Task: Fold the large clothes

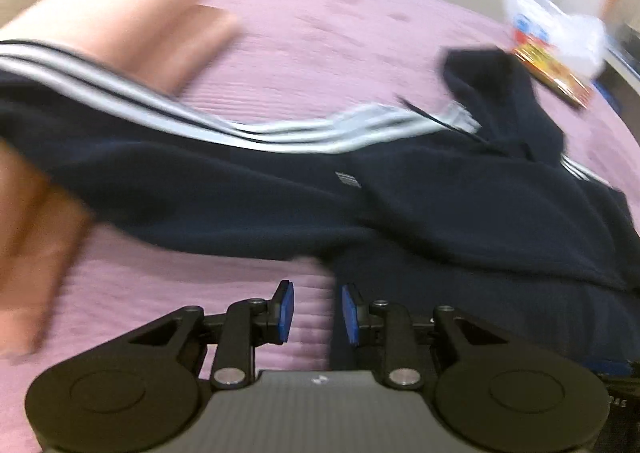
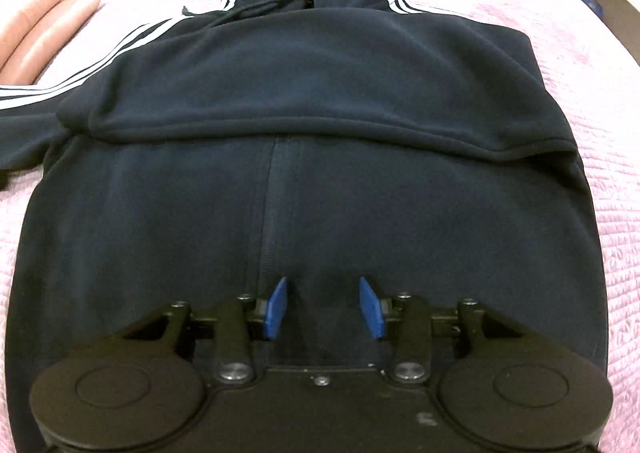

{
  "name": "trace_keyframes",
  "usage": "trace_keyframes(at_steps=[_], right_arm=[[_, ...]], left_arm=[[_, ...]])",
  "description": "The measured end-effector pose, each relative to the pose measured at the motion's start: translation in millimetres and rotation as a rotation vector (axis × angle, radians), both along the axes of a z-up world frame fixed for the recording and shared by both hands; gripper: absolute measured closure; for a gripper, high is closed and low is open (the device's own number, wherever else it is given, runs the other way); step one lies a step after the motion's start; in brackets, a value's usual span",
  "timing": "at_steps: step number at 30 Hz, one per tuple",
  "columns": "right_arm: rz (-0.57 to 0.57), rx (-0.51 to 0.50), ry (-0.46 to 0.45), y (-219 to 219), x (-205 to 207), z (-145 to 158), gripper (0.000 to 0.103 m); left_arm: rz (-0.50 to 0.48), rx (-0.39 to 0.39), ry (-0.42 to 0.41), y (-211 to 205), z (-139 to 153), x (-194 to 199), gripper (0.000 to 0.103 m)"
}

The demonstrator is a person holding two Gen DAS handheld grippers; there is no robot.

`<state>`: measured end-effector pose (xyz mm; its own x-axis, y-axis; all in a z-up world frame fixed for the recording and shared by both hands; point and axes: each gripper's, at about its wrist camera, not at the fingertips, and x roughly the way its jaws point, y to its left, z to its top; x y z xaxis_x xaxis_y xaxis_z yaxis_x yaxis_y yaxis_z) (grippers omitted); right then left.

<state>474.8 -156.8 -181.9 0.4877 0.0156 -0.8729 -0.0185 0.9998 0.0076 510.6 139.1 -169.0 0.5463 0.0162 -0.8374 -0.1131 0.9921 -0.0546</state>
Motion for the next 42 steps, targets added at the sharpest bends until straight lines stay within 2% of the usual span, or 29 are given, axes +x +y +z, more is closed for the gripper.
trace_keyframes(at_steps=[1,5,10,11,12,14,15,17,22,24,25,26,27,30,35,36,38,42], right_arm=[[0.003,-0.003,0.001,-1,-3,0,0.041],[0.013,-0.031,0.001,3,-2,-1,0.038],[0.005,-0.069,0.017,7,2,0,0.035],[0.004,-0.079,0.016,8,2,0,0.033],[0.002,-0.086,0.015,9,2,-1,0.032],[-0.007,-0.095,0.018,9,3,-1,0.029],[-0.011,-0.096,0.02,8,4,-1,0.029],[-0.017,-0.099,0.024,8,4,-1,0.028],[-0.021,-0.107,0.026,10,5,0,0.028],[-0.022,-0.103,0.023,9,5,0,0.028],[-0.022,-0.099,0.022,8,5,0,0.027],[-0.024,-0.095,0.019,7,4,0,0.026],[-0.027,-0.09,0.015,5,4,-1,0.026],[-0.029,-0.073,0.005,0,1,-1,0.025],[-0.046,-0.012,-0.018,-8,-8,5,0.026],[-0.05,0.003,-0.017,-10,-9,6,0.027],[-0.048,0.031,-0.019,-14,-12,11,0.031],[-0.053,0.044,-0.045,-30,-17,24,0.032]], left_arm=[[0.031,0.011,-0.014,14,8,-6,0.071],[0.183,0.05,-0.085,69,36,-27,0.059],[0.37,0.092,-0.222,134,75,-41,0.056],[0.407,0.109,-0.254,144,82,-42,0.051],[0.467,0.127,-0.299,161,92,-43,0.041],[0.569,0.127,-0.352,188,102,-39,0.029],[0.63,0.103,-0.382,206,106,-37,0.029],[0.687,0.016,-0.427,236,108,-29,0.029],[0.728,-0.207,-0.371,293,76,8,0.032],[0.746,-0.194,-0.394,296,74,13,0.049],[0.733,-0.163,-0.397,291,77,16,0.055],[0.708,-0.092,-0.395,282,82,21,0.076],[0.678,-0.048,-0.4,274,86,23,0.084],[0.572,0.073,-0.421,232,100,28,0.085],[0.316,0.149,-0.449,126,106,36,0.085],[0.248,0.157,-0.444,98,103,42,0.085],[0.121,0.125,-0.428,44,96,60,0.085],[-0.08,-0.03,-0.432,-62,91,81,0.085]])
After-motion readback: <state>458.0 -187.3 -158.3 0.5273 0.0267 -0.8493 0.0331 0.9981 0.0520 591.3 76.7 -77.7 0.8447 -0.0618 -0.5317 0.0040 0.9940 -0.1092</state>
